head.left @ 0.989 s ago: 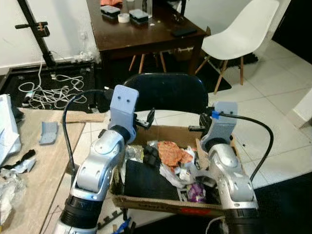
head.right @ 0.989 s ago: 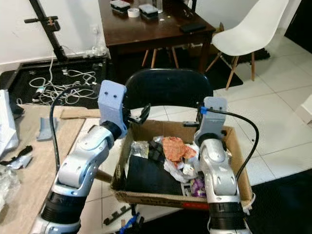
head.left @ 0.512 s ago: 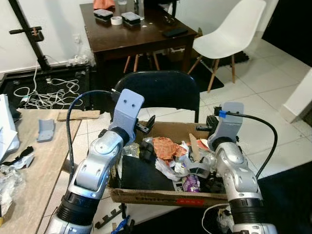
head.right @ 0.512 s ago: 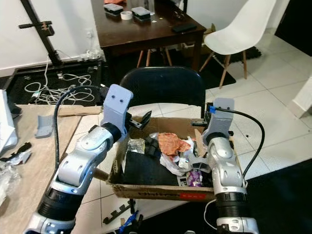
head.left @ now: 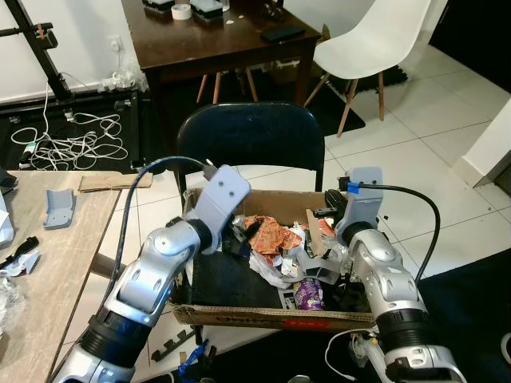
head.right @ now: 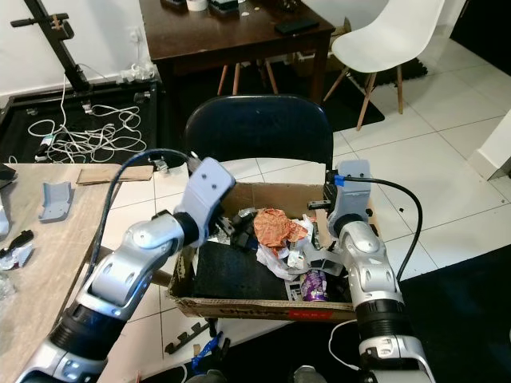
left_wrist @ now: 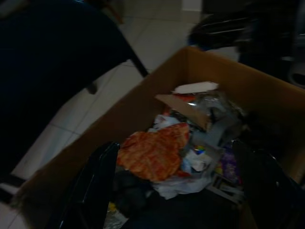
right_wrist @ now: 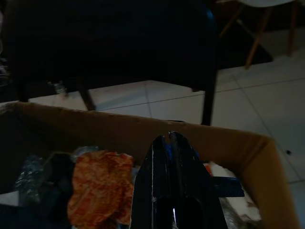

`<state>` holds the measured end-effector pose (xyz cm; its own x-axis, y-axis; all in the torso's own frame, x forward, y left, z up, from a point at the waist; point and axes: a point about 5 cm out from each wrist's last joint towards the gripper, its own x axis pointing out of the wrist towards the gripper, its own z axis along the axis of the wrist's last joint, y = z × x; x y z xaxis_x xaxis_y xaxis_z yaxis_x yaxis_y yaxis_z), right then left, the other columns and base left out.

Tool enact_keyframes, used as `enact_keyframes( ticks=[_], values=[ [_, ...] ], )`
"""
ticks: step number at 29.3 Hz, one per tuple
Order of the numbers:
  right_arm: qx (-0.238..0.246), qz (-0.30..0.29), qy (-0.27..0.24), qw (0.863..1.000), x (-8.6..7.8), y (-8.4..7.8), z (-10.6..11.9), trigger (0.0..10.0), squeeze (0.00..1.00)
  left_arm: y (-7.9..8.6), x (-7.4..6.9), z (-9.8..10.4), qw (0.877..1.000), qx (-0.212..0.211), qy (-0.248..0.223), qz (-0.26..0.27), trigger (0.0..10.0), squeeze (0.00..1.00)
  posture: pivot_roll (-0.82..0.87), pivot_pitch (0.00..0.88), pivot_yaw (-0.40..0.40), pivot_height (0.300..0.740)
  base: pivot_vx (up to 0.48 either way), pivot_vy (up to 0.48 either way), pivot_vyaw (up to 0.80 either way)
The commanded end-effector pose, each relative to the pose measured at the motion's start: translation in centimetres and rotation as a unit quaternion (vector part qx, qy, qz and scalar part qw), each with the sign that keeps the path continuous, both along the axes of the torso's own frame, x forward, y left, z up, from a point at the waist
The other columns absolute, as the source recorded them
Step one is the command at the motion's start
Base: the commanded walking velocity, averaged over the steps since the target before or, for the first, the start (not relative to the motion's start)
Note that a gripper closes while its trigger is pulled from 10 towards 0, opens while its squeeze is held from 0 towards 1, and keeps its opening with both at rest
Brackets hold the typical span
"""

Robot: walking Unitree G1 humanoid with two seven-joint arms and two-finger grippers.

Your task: Picking trash to rubbish bin

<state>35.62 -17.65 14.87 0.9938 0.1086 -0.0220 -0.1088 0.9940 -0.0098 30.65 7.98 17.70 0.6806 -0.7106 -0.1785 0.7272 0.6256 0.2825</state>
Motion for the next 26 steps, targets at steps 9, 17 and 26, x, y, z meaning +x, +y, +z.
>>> enact_keyframes(
  ticks=[9, 17, 26],
  values=[
    [0.037, 0.061, -0.028, 0.997, -0.2, 1.6, 0.8, 10.0, 0.16, 0.1, 0.0, -0.6, 1.000, 0.013, -0.007, 0.011, 10.0, 0.00, 0.16, 0.208, 0.046, 0.740, 0.000, 0.000, 0.00],
    [0.062, 0.033, -0.059, 0.996, -1.1, 2.1, 0.7, 10.0, 0.00, 0.5, 0.4, -0.4, 0.999, 0.007, -0.017, 0.043, 10.0, 0.00, 0.16, 0.150, 0.031, 0.740, 0.000, 0.000, 0.00],
    [0.083, 0.025, 0.026, 0.996, -0.5, 1.3, -1.3, 10.0, 0.00, 0.3, 0.6, -0.3, 0.997, -0.018, -0.014, 0.071, 10.0, 0.00, 0.16, 0.143, 0.029, 0.740, 0.000, 0.000, 0.00]
  ],
)
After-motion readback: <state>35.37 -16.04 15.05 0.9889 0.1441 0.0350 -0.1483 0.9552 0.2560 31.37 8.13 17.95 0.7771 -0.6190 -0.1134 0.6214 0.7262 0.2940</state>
